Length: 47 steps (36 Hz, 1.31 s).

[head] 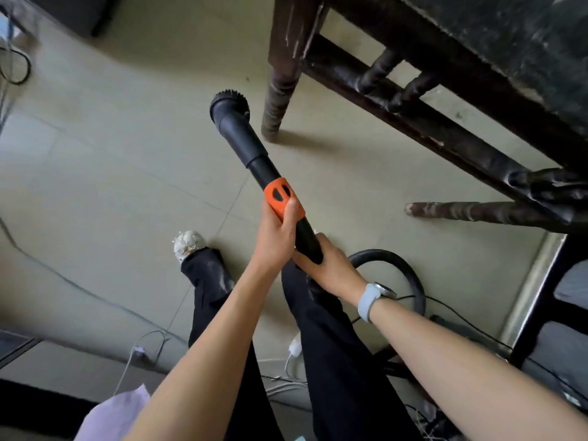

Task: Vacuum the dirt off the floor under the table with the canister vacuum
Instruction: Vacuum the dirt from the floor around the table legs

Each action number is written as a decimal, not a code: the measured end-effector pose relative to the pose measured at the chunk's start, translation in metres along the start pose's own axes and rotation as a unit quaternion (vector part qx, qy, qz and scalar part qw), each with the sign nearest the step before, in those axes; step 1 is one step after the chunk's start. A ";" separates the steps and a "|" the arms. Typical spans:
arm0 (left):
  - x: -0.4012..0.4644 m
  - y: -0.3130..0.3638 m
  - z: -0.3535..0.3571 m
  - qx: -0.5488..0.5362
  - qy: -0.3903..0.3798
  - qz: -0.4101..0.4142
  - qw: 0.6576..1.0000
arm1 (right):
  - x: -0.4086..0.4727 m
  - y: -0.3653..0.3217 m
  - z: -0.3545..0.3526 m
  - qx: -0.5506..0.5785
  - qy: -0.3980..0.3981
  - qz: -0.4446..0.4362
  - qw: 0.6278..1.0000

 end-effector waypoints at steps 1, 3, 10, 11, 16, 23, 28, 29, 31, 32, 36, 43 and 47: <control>0.005 0.006 -0.012 -0.005 0.000 0.006 1.000 | 0.000 -0.008 0.006 -0.004 -0.005 -0.003 1.000; 0.015 0.018 -0.040 -0.023 0.000 0.013 1.000 | -0.002 -0.026 0.019 -0.017 -0.007 -0.007 1.000; 0.046 0.063 -0.159 -0.041 0.007 0.011 0.999 | -0.018 -0.129 0.079 -0.060 0.021 -0.050 0.997; 0.051 0.069 -0.174 -0.042 0.009 0.009 0.999 | -0.021 -0.145 0.088 -0.062 0.029 -0.056 0.996; 0.081 0.098 -0.229 -0.033 0.004 -0.002 0.999 | -0.023 -0.215 0.117 -0.064 0.069 -0.082 0.992; 0.127 0.148 -0.234 -0.027 -0.025 -0.006 0.999 | 0.003 -0.282 0.112 0.004 0.112 -0.052 0.992; 0.178 0.162 -0.220 0.055 -0.062 -0.019 0.996 | 0.034 -0.306 0.103 0.043 0.132 -0.011 0.990; 0.189 0.164 -0.218 0.073 -0.068 -0.022 0.995 | 0.042 -0.311 0.102 0.047 0.132 0.000 0.990; 0.214 0.169 -0.215 0.097 -0.079 -0.034 0.992 | 0.057 -0.323 0.097 0.052 0.133 0.016 0.990; 0.226 0.173 -0.213 0.110 -0.083 -0.041 0.990 | 0.066 -0.330 0.094 0.059 0.132 0.019 0.989; 0.275 0.195 -0.204 0.151 -0.115 -0.036 0.981 | 0.100 -0.360 0.083 0.092 0.140 0.039 0.985; 0.336 0.239 -0.185 0.196 -0.139 -0.033 0.970 | 0.142 -0.408 0.061 0.141 0.175 0.063 0.972; 0.364 0.255 -0.167 0.230 -0.171 -0.048 0.957 | 0.162 -0.424 0.050 0.167 0.220 0.081 0.958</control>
Point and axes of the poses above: each hand's wrist, its own x-axis towards the middle knuckle, its own z-axis out of the palm, y = z × x, the point moved 5 cm from there along x, towards the middle knuckle, and after that the axes turned 11 degrees about y, right-handed, at the moved point
